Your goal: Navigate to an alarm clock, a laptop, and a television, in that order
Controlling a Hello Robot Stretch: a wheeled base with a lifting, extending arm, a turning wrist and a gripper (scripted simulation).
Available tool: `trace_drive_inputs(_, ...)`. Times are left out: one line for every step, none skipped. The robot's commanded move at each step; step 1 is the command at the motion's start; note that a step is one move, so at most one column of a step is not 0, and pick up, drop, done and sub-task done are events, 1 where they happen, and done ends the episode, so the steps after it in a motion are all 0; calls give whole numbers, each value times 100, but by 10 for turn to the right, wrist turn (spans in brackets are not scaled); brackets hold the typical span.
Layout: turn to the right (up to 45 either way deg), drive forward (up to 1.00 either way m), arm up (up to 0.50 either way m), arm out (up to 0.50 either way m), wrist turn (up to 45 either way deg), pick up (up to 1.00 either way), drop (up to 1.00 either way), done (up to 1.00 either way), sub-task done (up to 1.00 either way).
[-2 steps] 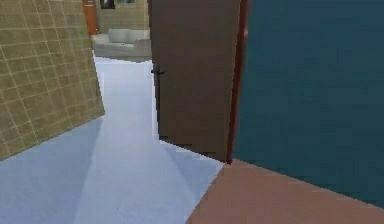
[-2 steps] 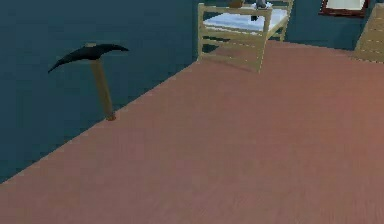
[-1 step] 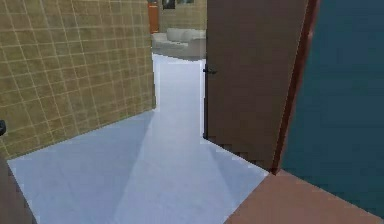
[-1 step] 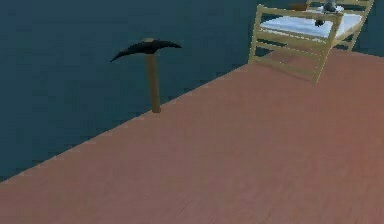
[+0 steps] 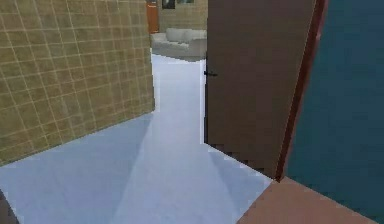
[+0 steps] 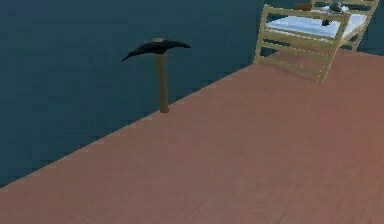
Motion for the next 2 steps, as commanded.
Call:
trace_drive_inputs(-90, 0, 0, 0, 0, 0, 0, 0, 0)
trace_drive_inputs(-30, 0, 0, 0, 0, 0, 0, 0, 0)
